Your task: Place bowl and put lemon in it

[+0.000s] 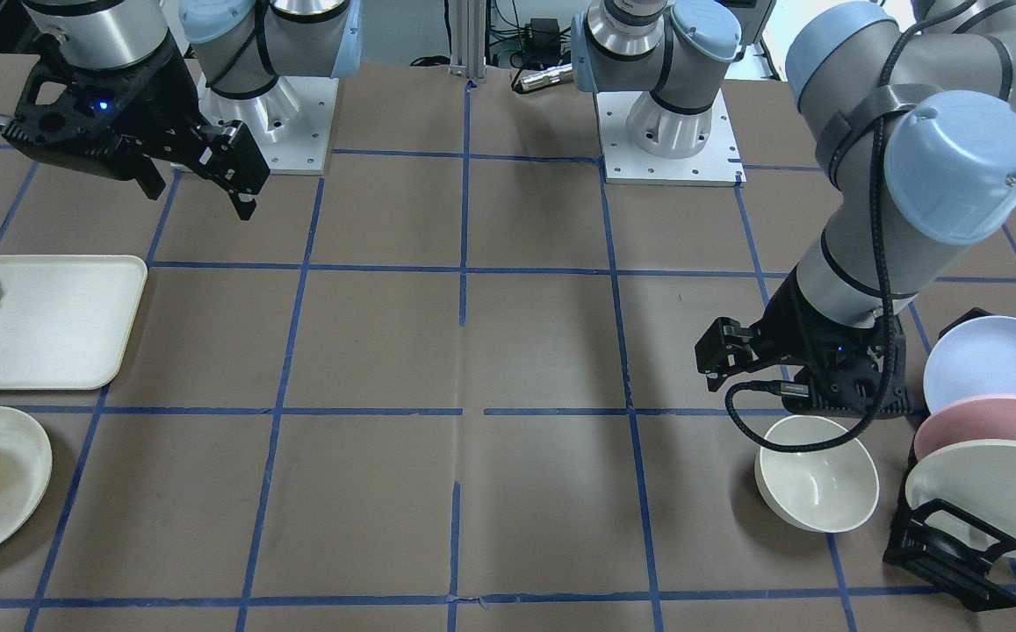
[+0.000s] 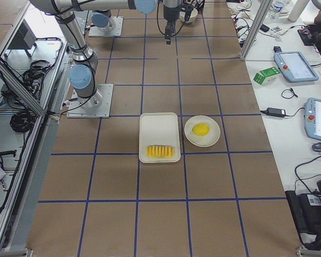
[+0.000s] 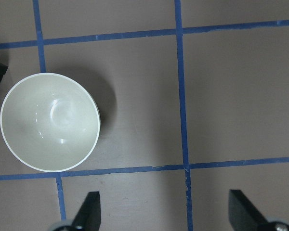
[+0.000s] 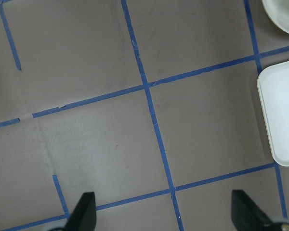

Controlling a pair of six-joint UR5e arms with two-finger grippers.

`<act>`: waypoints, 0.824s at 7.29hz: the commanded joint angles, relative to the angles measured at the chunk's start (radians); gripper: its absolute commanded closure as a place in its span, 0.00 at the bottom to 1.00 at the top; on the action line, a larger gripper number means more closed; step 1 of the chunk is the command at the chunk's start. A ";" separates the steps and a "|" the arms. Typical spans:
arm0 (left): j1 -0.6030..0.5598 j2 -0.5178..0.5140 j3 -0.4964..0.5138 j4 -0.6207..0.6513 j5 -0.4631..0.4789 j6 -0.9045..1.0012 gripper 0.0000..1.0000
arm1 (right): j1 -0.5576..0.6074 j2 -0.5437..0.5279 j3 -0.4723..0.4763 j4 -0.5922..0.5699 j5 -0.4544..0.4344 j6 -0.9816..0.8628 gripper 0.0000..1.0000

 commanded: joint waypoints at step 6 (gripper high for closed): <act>-0.005 0.021 0.002 -0.035 -0.002 -0.006 0.05 | -0.049 0.005 0.000 -0.001 0.000 -0.009 0.00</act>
